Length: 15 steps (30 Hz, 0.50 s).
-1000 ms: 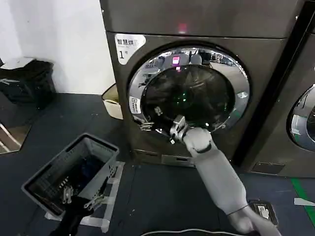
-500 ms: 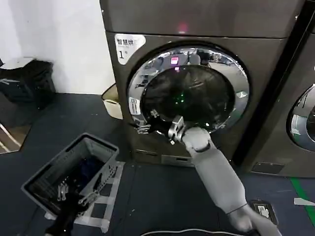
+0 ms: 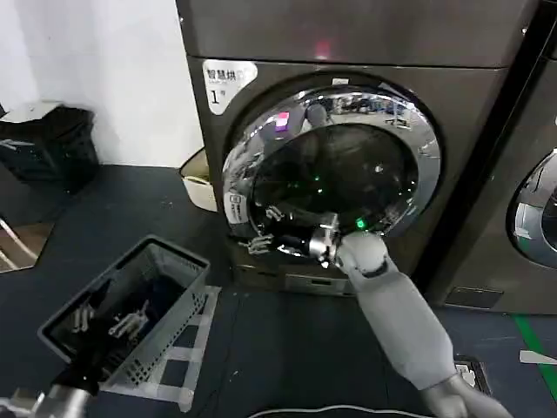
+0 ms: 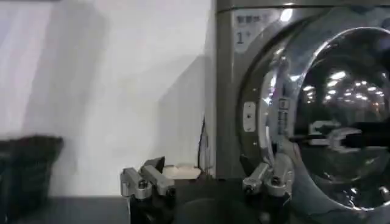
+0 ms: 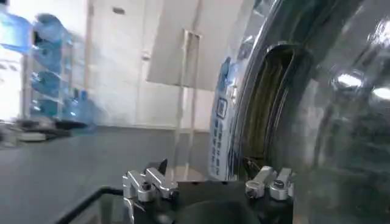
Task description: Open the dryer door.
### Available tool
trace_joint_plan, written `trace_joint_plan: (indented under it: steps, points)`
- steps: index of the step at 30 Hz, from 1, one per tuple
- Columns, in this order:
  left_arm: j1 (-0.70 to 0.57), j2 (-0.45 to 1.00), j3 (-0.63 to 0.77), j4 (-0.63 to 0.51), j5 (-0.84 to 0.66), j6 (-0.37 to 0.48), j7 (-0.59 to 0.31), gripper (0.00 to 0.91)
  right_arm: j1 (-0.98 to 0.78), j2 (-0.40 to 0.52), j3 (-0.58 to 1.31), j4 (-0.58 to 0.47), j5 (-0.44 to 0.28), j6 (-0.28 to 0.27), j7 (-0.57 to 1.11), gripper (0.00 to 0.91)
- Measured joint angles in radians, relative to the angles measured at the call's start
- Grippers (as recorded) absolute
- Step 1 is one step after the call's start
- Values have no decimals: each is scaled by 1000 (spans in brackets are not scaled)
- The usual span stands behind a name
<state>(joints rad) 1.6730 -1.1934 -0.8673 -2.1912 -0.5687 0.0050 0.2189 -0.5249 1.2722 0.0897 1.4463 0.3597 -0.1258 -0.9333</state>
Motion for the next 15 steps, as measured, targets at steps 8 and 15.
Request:
trace_joint_plan:
  steps: [8,15]
  points:
    - [-123,190,56,88,-112,65,14,907,-77,-79,41,88,49,5,-120,907]
    - [-229,312,108,205,-157,90,-1,907,-135,-123,76,141,93,15,-215,907]
